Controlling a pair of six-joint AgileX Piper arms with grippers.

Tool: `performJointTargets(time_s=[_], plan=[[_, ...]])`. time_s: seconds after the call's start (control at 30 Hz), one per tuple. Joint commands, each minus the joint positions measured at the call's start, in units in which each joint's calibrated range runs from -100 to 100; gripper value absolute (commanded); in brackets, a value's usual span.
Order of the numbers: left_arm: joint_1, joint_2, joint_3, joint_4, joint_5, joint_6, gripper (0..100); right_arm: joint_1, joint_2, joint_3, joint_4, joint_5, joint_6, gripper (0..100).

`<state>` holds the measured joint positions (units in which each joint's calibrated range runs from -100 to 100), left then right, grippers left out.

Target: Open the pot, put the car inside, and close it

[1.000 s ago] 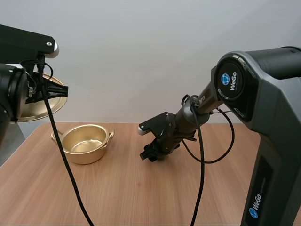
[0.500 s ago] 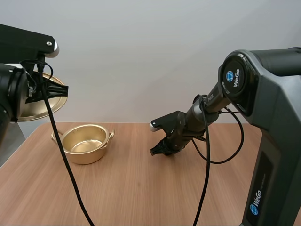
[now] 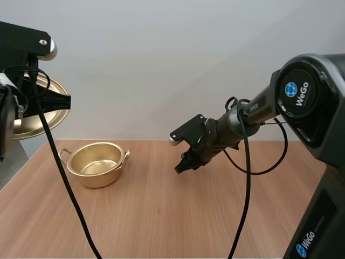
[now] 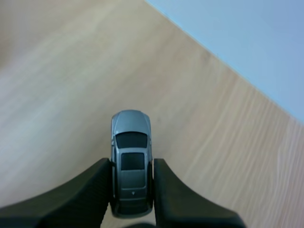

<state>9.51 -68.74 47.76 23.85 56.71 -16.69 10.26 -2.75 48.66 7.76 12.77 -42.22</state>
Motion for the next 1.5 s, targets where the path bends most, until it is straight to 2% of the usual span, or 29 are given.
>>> performJointTargets(time_s=[0.0,0.17,0.4,0.67,0.77,1.03,1.2,1.47], plan=[[0.00,-4.5,0.0,-0.6,4.6,0.9,0,1.3,-0.6,-1.1,0.1,1.7,-0.3,0],[0.00,-11.4,0.0,-2.6,10.0,5.3,0,5.0,-0.5,-2.9,1.0,3.0,-0.7,0],[0.00,-15.5,-0.7,-0.3,16.7,6.5,0,9.2,-0.5,-5.6,1.6,3.2,-0.7,0],[0.00,-15.7,-0.7,5.5,19.5,3.6,0,10.2,-0.5,-12.8,3.1,3.2,-0.9,0],[0.00,-15.7,-0.7,5.5,20.1,3.6,0,10.2,-0.4,-15.5,4.0,3.8,-1.9,0],[0.22,-15.7,-0.7,5.5,21.3,3.6,0,11.8,0.1,-21.2,14.0,7.1,-10.8,0],[1.29,-15.7,-0.7,4.5,21.3,3.6,0,14.2,4.4,-25.1,16.8,10.1,-11.6,0],[1.37,-15.7,-0.7,3.0,22.8,4.5,0,16.0,12.9,-32.6,17.3,11.9,-11.6,0]])
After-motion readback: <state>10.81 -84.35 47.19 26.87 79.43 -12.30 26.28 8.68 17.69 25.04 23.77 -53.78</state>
